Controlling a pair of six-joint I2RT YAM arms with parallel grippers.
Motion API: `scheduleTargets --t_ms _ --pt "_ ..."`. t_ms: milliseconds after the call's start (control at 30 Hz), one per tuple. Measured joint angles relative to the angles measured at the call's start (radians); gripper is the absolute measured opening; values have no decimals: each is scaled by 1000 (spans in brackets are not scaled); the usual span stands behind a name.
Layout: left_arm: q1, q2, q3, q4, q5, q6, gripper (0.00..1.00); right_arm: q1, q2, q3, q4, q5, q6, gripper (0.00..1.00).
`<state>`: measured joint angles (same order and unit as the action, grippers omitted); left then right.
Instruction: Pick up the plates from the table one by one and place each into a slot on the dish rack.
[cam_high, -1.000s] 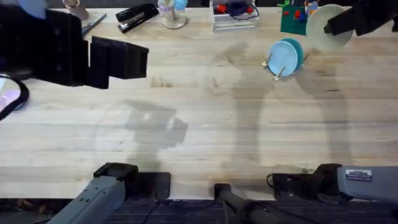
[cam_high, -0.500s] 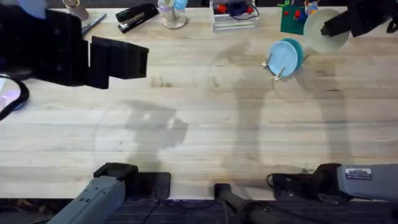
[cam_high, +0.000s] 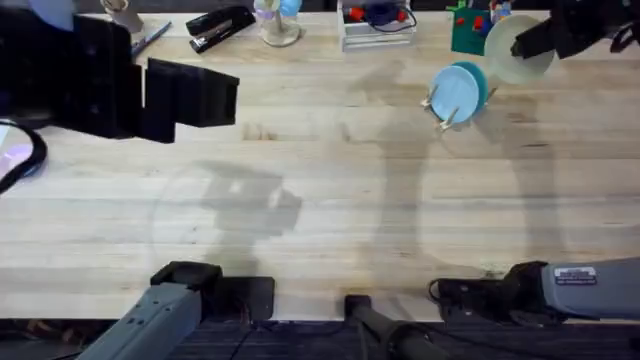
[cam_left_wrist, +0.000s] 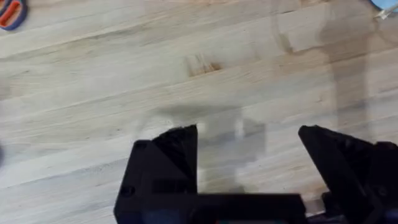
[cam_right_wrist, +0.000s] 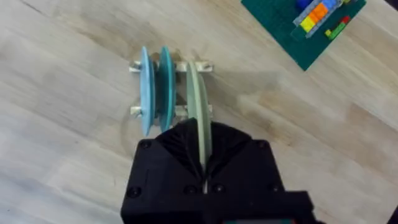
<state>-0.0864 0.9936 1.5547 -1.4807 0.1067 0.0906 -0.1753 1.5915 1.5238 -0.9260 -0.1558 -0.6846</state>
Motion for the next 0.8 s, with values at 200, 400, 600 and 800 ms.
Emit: scheduleTargets --t_ms 200,400,600,800 --pt "0 0 0 0 0 0 994 0 30 0 33 -2 4 31" --pt "0 0 0 0 0 0 994 4 46 0 35 -2 8 31" --pt "0 0 0 0 0 0 994 26 54 0 41 -2 8 31" --pt "0 0 0 0 0 0 994 36 90 0 53 -2 8 31"
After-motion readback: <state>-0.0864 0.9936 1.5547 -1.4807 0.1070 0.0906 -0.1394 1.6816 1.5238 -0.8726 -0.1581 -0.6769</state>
